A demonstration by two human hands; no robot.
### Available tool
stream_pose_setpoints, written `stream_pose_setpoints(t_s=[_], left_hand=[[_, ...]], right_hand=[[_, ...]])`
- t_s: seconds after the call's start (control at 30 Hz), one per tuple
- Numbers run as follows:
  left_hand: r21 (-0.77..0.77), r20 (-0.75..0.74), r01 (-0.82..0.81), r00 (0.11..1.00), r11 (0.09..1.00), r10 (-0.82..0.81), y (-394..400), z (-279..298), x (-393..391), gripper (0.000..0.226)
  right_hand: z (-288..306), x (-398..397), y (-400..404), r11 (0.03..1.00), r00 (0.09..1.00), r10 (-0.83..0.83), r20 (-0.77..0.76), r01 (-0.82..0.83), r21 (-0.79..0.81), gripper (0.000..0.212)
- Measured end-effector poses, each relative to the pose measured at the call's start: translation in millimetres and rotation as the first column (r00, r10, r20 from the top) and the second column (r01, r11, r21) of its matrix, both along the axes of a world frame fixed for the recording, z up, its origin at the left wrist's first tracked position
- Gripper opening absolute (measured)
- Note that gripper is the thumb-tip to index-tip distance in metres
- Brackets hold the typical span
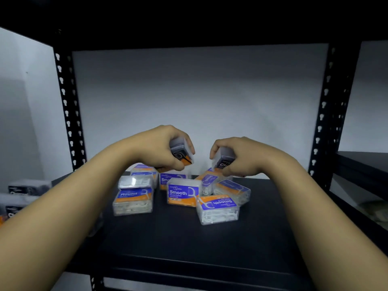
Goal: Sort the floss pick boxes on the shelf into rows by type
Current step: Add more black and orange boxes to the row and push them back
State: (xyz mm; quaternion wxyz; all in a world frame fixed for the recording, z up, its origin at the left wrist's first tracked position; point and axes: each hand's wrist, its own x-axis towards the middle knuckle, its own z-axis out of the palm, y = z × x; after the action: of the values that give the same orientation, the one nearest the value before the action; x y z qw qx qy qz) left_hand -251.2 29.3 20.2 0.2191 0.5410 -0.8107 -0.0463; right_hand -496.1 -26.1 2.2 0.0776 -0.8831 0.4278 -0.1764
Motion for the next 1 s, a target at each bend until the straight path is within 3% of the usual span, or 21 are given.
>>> stream_pose_setpoints(t_s=[0.57,1.0], left_hand=[[0.080,0.103,-0.044,0.994,0.996,0.036,43.5,29.1,103.5,0.040],[0.172,0.115,-0.045,0.993,0.984,0.025,65.4,32.5,214.7,0.043]], right_hand=[[37.4,106.2,35.9,0.983,0.978,0.177,-0.113,-0.181,-0.020,0.042],[49.1,220.5,49.7,0.967,0.952,0.244,-0.182,-0.225,0.118,0.029]])
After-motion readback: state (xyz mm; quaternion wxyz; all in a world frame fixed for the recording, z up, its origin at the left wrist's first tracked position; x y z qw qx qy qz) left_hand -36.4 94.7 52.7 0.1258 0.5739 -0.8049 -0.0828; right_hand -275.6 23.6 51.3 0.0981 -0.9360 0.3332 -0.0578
